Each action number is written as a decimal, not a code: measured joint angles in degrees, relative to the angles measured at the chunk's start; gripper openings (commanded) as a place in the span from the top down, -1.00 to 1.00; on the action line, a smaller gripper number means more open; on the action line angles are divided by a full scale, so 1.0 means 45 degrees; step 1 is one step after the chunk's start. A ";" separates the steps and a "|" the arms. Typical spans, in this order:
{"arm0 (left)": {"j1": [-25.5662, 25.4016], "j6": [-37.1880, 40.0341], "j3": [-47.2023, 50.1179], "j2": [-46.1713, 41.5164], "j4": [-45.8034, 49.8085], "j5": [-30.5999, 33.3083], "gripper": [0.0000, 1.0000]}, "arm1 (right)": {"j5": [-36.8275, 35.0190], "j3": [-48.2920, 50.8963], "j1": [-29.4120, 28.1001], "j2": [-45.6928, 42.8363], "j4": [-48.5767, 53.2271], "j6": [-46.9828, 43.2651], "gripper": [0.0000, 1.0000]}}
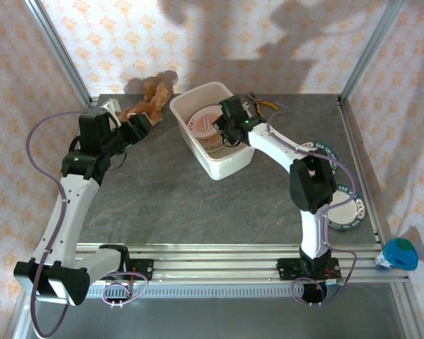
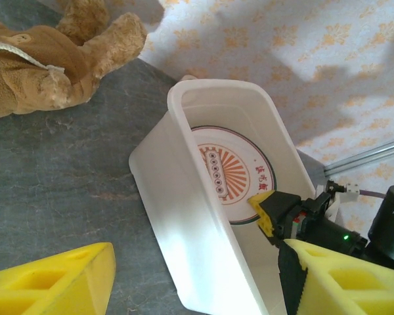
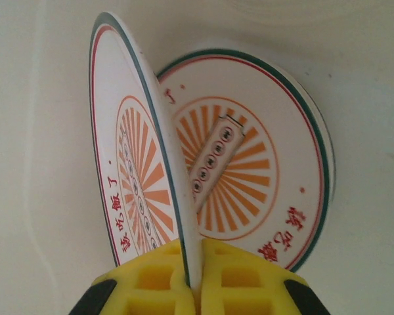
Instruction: Place the plates into the plastic bin on the countertop
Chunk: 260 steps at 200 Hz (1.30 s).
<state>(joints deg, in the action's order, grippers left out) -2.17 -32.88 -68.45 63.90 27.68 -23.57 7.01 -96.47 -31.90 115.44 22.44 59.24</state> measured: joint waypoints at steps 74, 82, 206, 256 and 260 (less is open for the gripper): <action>0.0019 0.0000 0.0131 0.0335 0.0000 -0.0107 -0.33 | -0.0845 0.0000 -0.0238 0.0554 0.0427 0.1277 1.00; 0.0019 0.0000 0.0146 0.0335 -0.0005 -0.0117 -0.33 | -0.0884 0.0005 -0.0238 0.0593 0.0384 0.1384 1.00; 0.0102 -0.0005 0.0437 0.0335 -0.0010 -0.0243 -0.32 | -0.0321 0.0209 -0.0248 0.1341 -0.0117 0.2511 0.26; 0.0102 -0.0049 0.0568 0.0335 -0.0117 -0.0335 -0.32 | -0.0262 0.0223 -0.0272 0.1341 -0.0078 0.2361 -0.35; 0.0102 -0.0053 0.0568 0.0335 -0.0141 -0.0340 -0.32 | -0.0262 0.0223 -0.0272 0.1341 -0.0073 0.2346 -0.40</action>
<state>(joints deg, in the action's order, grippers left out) -1.72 -33.12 -65.89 65.41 27.05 -25.10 5.82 -95.46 -33.12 121.47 22.11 69.80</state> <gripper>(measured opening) 0.660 0.648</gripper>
